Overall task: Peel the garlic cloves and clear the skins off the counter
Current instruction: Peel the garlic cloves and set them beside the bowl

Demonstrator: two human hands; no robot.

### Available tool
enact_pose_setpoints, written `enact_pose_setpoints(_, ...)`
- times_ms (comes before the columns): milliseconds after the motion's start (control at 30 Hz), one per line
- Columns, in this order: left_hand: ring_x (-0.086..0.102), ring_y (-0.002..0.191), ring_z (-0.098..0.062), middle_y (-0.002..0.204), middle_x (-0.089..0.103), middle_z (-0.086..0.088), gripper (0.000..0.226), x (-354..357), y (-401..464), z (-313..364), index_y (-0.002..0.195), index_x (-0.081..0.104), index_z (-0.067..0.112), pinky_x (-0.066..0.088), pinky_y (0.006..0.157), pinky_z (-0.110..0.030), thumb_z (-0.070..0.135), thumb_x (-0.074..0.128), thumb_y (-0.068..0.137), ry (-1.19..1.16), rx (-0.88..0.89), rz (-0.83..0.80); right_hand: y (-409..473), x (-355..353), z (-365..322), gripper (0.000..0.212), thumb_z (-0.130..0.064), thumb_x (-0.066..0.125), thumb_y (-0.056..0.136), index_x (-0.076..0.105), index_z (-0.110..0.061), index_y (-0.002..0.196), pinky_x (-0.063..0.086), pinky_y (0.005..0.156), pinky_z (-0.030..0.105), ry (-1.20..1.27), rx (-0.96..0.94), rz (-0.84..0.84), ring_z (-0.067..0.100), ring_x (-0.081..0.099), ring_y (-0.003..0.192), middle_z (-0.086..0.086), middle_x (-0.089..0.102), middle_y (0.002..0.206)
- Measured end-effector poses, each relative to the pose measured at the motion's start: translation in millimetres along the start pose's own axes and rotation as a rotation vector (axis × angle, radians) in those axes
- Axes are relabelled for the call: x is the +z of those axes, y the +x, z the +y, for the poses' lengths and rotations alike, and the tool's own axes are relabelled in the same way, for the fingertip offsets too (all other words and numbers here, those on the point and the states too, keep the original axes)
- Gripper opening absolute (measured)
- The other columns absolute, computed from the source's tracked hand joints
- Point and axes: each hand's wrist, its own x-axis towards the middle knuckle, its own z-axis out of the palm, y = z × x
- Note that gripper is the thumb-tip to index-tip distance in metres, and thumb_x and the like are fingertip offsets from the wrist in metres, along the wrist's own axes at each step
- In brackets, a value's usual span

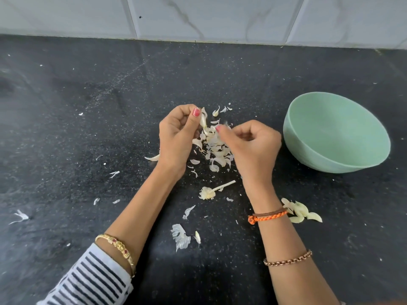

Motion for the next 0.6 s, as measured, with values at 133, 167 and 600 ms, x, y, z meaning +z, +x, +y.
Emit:
enact_pose_setpoints(133,0.047,0.061,-0.001,0.065,0.056,0.015,0.018,1.5,-1.1,-1.8,0.083,0.052,0.017,0.041,0.056,-0.015,0.006,0.046,0.096,-0.036,-0.009,0.017,-1.7,3.5,-2.8,0.01,-0.007,0.071,0.077,0.072,-0.01,0.087,0.05,0.072,0.02,0.043,-0.039,-0.196,-0.001,0.06,0.069,-0.013,0.065,0.072)
enact_pose_setpoints(167,0.048,0.061,-0.002,0.066,0.057,0.014,0.018,0.8,-1.0,-2.2,0.085,0.052,0.017,0.041,0.057,-0.016,0.005,0.045,0.096,-0.044,-0.003,0.007,-1.9,3.5,-2.7,0.012,-0.007,0.07,0.078,0.073,-0.01,0.089,0.049,0.072,0.019,0.035,-0.046,-0.221,-0.001,0.06,0.07,-0.015,0.066,0.072)
enact_pose_setpoints(600,0.047,0.064,-0.016,0.069,0.062,0.012,0.016,-4.1,0.4,-8.9,0.081,0.066,0.028,0.041,0.06,-0.028,0.014,0.059,0.084,0.237,0.177,-0.071,-5.8,3.4,-4.4,0.015,-0.022,0.063,0.072,0.076,-0.015,0.076,0.051,0.061,0.032,-0.129,-0.094,-0.125,0.01,0.063,0.061,-0.006,0.071,0.066)
